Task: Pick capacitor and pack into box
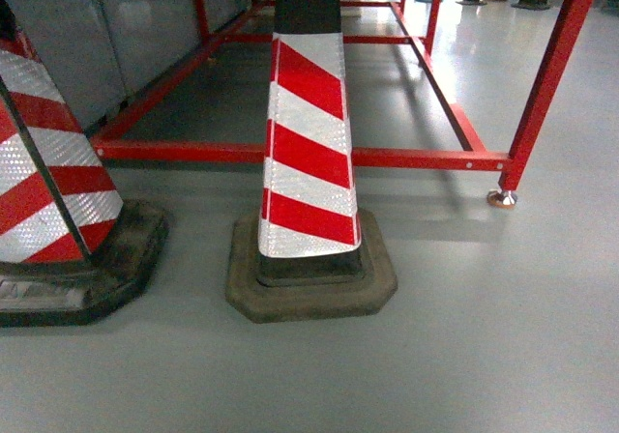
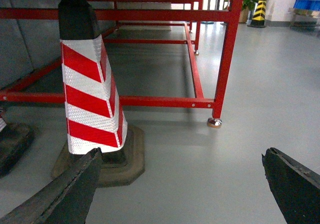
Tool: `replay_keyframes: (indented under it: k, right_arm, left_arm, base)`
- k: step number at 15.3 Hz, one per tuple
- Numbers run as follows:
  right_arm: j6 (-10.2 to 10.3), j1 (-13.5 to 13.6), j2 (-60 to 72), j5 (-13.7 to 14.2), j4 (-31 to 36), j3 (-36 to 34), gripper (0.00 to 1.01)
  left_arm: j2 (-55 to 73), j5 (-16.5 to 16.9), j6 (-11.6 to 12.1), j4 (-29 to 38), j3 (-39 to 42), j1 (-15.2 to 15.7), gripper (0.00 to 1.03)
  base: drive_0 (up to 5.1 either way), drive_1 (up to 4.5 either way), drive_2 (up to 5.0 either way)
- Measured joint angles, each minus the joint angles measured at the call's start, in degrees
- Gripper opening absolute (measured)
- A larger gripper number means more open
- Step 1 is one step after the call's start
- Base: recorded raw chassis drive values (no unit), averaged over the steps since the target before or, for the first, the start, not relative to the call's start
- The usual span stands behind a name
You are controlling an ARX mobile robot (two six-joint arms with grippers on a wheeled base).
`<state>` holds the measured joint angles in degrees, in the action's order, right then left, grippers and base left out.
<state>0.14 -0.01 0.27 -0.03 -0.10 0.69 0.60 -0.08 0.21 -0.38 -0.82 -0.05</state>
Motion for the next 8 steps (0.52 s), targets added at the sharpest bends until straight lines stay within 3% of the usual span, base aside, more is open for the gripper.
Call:
replay_keyframes:
  k: [8]
  right_arm:
    - [0.0,0.0,0.0,0.0,-0.3,0.0,0.98]
  left_arm:
    - [0.0,0.1,0.0,0.2,0.0,0.0,0.42]
  base:
    - [0.1,4.16,-4.0]
